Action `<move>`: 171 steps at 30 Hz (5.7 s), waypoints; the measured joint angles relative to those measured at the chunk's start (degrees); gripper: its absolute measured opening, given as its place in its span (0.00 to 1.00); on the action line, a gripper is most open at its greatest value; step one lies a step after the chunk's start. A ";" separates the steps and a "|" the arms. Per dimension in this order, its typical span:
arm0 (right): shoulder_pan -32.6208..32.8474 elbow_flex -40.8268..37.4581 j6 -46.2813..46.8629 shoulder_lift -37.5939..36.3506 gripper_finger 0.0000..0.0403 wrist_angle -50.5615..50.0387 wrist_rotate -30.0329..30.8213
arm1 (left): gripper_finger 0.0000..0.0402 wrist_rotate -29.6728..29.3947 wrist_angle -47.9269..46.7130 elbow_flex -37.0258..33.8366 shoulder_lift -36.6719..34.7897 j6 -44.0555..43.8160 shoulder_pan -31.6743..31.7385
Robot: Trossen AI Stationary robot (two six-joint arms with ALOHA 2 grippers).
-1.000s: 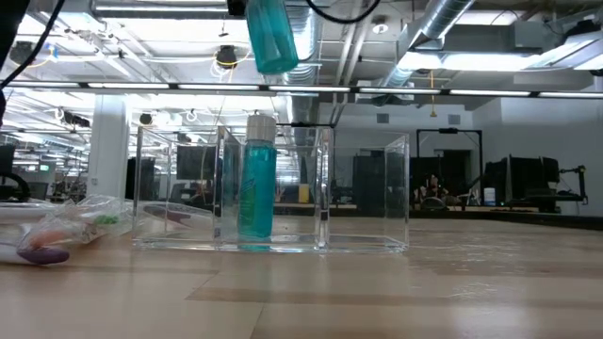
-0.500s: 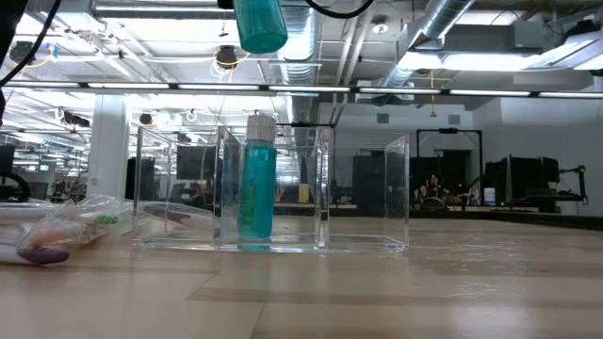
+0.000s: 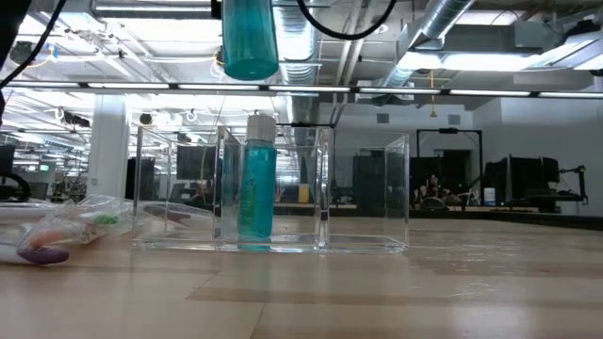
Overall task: Pick & Place toothbrushing station
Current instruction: Put the blue mouthwash into the transparent organizer, then put the green toothbrush into the transparent organizer
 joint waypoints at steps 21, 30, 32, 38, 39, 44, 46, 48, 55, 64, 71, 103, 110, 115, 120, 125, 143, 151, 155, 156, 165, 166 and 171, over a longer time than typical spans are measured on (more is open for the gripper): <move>1.70 0.00 0.61 -0.02 0.45 2.20 -0.73 | 0.22 -2.11 2.07 -3.67 1.71 -2.57 -0.26; 5.88 -0.02 0.61 -0.02 0.44 2.76 2.93 | 0.22 -3.47 3.27 -3.89 1.69 -2.62 -1.05; 6.66 -0.02 0.61 -0.02 0.43 2.76 3.93 | 0.22 -3.73 3.36 -3.89 1.70 -2.61 -1.03; 8.38 -0.02 0.55 -0.02 0.43 2.82 5.80 | 0.22 -5.30 3.81 -3.89 1.69 -2.36 -0.94; 8.56 -0.02 0.57 -0.02 0.43 2.86 5.84 | 0.22 -5.47 3.87 -3.89 1.69 -2.34 -0.95; 9.07 -0.02 0.61 -0.02 0.44 3.06 5.89 | 0.22 -5.89 4.19 -3.89 2.04 -1.88 -0.72; 9.33 -0.02 0.61 -0.02 0.43 3.08 5.93 | 0.22 -5.86 4.22 -3.89 2.28 -1.45 -0.72; 9.51 -0.02 0.61 -0.02 0.43 3.10 6.08 | 0.22 -5.78 4.20 -3.91 2.72 -1.27 -0.66; 10.60 -0.02 0.22 -0.02 0.43 3.19 7.18 | 0.22 -3.20 4.15 -3.91 5.55 -0.87 -0.74; 10.58 -0.02 0.14 -0.02 0.42 3.21 7.18 | 0.22 -5.35 4.21 -3.89 6.96 -1.18 -1.15; 10.58 -0.02 -0.02 -0.02 0.43 3.21 7.18 | 0.22 -6.22 4.25 -3.89 6.96 -0.92 -1.05; 12.90 -0.02 -0.92 -0.02 0.42 3.50 7.13 | 0.23 -4.86 7.46 -8.26 6.68 -0.87 -0.96; 12.92 -0.02 -0.92 -0.02 0.42 3.69 7.13 | 0.36 -5.40 7.21 -8.46 6.91 -1.10 -0.83; 12.94 -0.02 -0.92 -0.02 0.42 4.34 7.13 | 0.40 -5.55 8.41 -8.52 6.24 -1.22 -0.74; 12.94 -0.02 -0.92 -0.02 0.42 4.73 7.13 | 0.44 -7.25 9.30 -8.48 5.19 -1.31 -0.68; 12.94 -0.02 -0.92 -0.02 0.42 5.05 7.11 | 0.49 -9.64 10.38 -8.14 3.95 -1.56 -0.68; 13.03 -0.02 -1.04 0.00 0.42 2.17 8.53 | 0.53 -42.35 21.72 -8.07 -13.76 1.51 0.00; 13.03 -0.02 -1.47 0.00 0.42 -2.31 10.37 | 0.53 -58.58 19.70 -9.40 -30.51 7.30 4.80; 13.03 -0.02 -1.44 0.00 0.42 -2.44 10.37 | 0.53 -60.38 14.69 -13.47 -38.15 7.80 8.23; 13.03 -0.02 -1.44 0.00 0.42 -2.54 10.37 | 0.53 -60.34 14.32 -14.87 -40.13 7.70 9.12; 10.26 -0.02 -3.96 0.92 0.42 -4.76 10.57 | 0.53 -52.58 9.22 -29.89 -52.97 -5.91 15.54; 9.68 -0.02 -4.23 0.91 0.42 -5.06 10.58 | 0.53 -51.25 7.55 -31.88 -53.37 -8.06 15.97; 6.40 0.05 -3.30 1.90 0.42 -4.71 10.13 | 0.53 -43.60 4.18 -42.47 -53.66 -14.62 17.11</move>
